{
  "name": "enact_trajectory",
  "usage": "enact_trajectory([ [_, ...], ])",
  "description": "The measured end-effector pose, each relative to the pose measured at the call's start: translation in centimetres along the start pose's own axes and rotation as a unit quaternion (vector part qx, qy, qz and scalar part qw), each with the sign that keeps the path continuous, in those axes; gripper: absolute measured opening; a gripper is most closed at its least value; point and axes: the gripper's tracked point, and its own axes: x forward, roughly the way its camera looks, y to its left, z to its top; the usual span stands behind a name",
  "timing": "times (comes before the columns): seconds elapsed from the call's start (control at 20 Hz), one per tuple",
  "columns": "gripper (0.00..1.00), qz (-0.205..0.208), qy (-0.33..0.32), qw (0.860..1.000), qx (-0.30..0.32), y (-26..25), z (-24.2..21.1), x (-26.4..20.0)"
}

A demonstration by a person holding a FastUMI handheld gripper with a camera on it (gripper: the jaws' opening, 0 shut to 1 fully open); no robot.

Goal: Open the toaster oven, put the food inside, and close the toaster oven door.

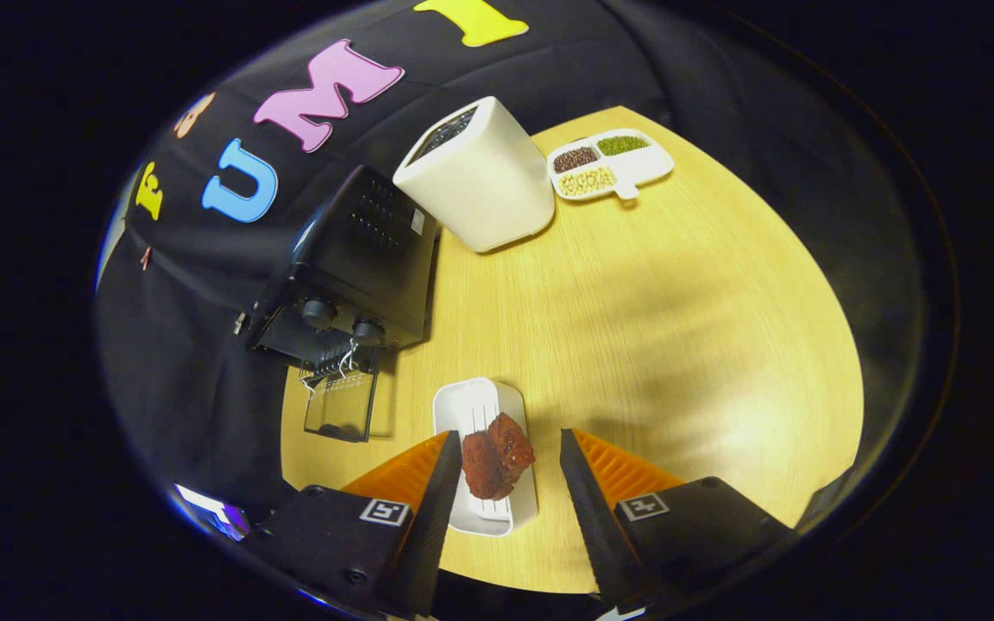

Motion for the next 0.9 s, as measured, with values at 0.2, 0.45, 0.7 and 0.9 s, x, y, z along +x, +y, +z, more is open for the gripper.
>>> enact_trajectory([
  [0.2,0.35,0.019,0.015,0.999,0.029,0.6,-0.8,1.0],
  [0.45,0.19,0.027,-0.041,0.999,0.016,1.3,0.1,-0.8],
  [0.7,0.19,0.027,-0.107,0.994,-0.005,4.1,1.9,-4.0],
  [0.9,0.19,0.059,-0.145,0.987,-0.019,10.4,2.3,-5.7],
])
